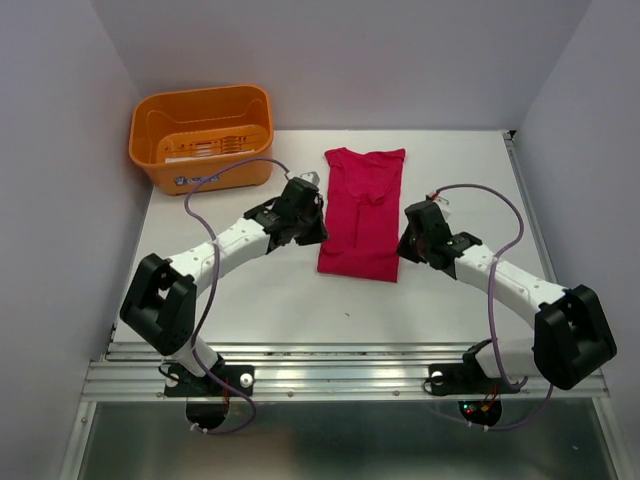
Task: Roll the t-shirts
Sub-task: Roll the T-shirt to the center of the board.
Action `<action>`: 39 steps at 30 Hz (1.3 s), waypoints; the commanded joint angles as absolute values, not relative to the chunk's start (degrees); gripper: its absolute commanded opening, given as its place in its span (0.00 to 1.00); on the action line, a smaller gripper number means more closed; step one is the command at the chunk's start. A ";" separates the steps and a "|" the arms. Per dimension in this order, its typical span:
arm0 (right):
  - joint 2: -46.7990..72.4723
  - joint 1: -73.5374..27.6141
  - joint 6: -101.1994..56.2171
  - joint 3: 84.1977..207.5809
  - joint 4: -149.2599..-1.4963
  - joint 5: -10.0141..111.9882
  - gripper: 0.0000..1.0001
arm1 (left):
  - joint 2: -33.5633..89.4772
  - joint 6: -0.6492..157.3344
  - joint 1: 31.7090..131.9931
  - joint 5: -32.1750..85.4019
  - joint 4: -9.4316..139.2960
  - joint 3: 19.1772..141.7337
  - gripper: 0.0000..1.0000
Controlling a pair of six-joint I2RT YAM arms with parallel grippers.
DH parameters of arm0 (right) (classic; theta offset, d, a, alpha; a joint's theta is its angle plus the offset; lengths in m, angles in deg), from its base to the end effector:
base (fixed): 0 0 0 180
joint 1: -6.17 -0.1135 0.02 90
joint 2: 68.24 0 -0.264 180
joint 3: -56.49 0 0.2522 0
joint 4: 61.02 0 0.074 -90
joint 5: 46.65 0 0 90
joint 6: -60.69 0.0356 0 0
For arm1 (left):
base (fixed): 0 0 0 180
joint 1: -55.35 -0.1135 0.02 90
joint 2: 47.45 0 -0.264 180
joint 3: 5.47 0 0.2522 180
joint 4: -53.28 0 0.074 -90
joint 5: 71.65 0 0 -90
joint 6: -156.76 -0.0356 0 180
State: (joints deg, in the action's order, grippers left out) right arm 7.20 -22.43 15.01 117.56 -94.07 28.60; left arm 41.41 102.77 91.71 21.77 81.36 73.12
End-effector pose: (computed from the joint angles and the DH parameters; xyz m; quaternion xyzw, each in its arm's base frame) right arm 0.2425 0.1219 0.2266 0.1725 0.9090 0.1178 0.3607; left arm 0.2796 -0.2085 0.2645 0.0157 0.8997 -0.2788 0.3356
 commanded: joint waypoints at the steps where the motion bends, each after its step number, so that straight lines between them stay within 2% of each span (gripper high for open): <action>1: 6.29 -22.93 16.31 116.13 -93.15 30.16 0.05 | 42.46 102.53 94.73 23.88 79.70 72.09 0.00; 13: 16.47 -22.93 14.64 121.49 -90.43 29.90 0.03 | 55.98 97.97 94.99 24.33 79.16 79.11 0.00; 21: 25.00 -22.93 12.53 126.06 -89.20 27.53 0.02 | 59.42 96.56 92.97 22.40 80.57 83.25 0.00; 33: 17.63 -22.40 12.27 124.14 -91.30 29.02 0.01 | 53.28 96.73 93.40 20.90 81.89 82.03 0.00; 39: 17.96 -22.40 13.06 121.58 -91.13 27.79 0.01 | 55.38 97.09 95.52 21.34 80.93 82.73 0.00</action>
State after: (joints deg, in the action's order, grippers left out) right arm 16.97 -22.41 12.98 122.96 -91.16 29.32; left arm 56.34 97.72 94.51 21.42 81.32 81.69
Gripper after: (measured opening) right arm 0.018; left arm 0.022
